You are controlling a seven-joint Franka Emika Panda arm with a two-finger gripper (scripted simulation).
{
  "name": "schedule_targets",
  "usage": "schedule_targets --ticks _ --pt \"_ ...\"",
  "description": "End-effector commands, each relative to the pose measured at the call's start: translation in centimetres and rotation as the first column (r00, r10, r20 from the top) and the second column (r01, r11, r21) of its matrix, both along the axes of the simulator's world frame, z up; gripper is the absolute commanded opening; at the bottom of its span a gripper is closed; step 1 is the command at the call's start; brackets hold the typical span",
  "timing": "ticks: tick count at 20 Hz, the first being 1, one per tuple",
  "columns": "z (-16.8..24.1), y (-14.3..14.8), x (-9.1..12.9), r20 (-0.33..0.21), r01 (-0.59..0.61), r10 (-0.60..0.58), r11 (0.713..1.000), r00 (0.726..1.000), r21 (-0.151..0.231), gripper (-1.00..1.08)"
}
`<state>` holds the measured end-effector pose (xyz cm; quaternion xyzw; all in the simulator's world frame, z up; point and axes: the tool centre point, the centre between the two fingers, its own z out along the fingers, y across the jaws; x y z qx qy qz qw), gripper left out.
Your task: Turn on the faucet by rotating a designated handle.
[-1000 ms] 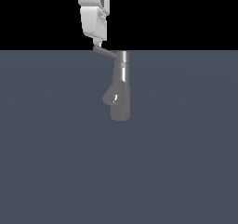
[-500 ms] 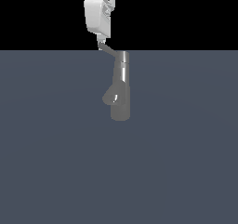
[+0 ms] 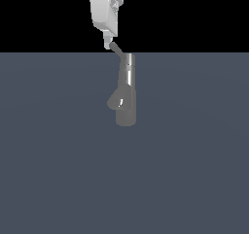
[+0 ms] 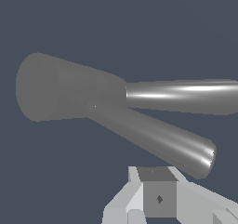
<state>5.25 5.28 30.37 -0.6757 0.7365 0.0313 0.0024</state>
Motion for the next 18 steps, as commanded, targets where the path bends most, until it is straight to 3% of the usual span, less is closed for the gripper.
schedule_targets --ticks 1,5,18 --pt "-0.4 -0.8 -1.0 -0.018 0.005 -0.005 1.000 1.000 -0.002 -1.00" --pt "0.1 -0.5 -1.0 -0.008 -0.004 0.004 1.000 1.000 0.001 -1.00" --pt "-0.3 -10.2 -2.5 -0.020 0.003 -0.003 1.000 1.000 -0.002 -1.00"
